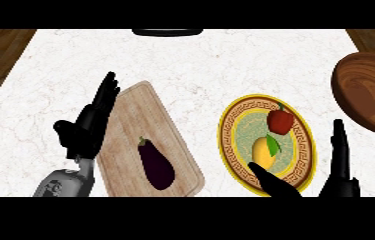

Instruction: Pick the lemon from the plate and place it in the bowl

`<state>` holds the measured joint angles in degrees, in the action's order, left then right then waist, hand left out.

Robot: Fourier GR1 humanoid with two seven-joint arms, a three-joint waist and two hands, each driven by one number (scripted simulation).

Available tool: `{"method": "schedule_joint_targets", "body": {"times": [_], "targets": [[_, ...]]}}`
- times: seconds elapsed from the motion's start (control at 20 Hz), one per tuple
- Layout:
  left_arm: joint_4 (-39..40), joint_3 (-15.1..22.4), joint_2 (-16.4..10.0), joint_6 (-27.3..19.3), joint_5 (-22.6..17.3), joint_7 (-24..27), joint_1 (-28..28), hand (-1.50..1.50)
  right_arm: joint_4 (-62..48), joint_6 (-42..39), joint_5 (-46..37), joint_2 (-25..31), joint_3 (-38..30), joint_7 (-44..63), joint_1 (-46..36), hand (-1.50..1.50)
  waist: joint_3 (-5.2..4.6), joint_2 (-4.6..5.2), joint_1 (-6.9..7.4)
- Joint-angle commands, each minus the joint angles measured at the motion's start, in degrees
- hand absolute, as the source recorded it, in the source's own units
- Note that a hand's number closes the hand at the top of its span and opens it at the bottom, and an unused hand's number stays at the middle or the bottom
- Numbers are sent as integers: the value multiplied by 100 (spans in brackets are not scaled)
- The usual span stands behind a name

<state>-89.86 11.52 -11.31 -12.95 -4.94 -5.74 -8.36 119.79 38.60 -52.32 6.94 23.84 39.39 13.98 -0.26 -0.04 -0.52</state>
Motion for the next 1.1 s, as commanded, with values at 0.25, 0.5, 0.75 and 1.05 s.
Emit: {"method": "schedule_joint_targets", "body": {"times": [0.25, 0.5, 0.75, 1.05], "targets": [[167, -152, 32, 134, -7, -158, -359, 0, 535, -2232, -467, -487, -63, 2268, -541, -150, 20, 4, 39], [-44, -121, 60, 251, 146, 59, 146, 0, 5, -2427, -122, -630, -363, 2230, -938, -150, 26, 1, 69], [480, -261, 343, 300, 300, 622, 165, 0, -50, -1956, 460, -408, -354, 1362, -111, -150, 27, 3, 35], [528, -424, 372, 445, 343, 426, -73, 0, 270, -1703, 664, -473, -278, 935, 15, -150, 27, 2, 30]]}}
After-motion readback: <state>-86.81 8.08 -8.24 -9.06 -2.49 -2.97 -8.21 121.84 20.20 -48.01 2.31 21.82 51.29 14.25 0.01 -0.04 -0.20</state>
